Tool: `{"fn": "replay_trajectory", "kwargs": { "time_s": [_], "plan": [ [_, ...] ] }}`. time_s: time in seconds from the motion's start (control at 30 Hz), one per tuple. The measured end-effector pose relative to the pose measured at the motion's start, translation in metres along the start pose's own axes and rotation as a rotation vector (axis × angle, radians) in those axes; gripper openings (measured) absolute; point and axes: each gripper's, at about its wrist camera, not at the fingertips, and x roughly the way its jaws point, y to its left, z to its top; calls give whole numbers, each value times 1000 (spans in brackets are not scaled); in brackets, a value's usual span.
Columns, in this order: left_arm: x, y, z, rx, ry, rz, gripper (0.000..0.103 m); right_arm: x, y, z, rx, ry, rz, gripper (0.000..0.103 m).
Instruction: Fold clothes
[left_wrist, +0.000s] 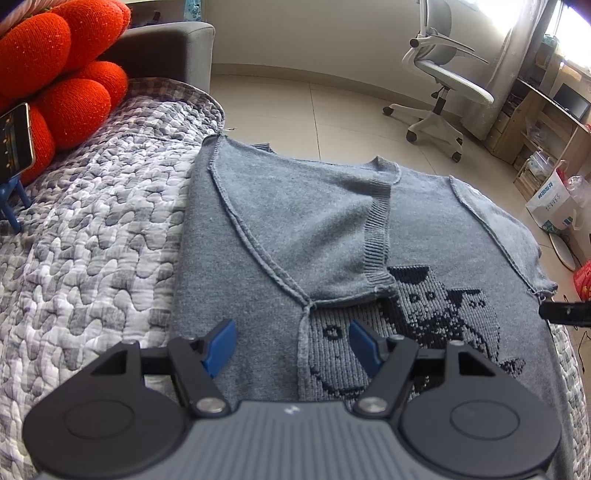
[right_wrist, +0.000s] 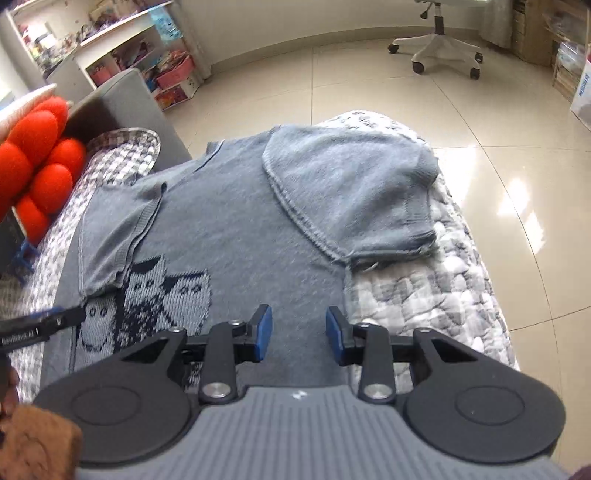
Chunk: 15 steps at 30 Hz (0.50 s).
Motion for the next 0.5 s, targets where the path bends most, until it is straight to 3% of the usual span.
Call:
{"fn": "replay_trajectory", "kwargs": {
  "time_s": [0.17, 0.5],
  "plan": [
    [4, 0, 4, -12, -4, -7, 69, -3, -29, 24, 133, -66, 19, 42],
    [14, -7, 10, 10, -26, 11, 70, 4, -67, 41, 308, -103, 51, 47]
  ]
}}
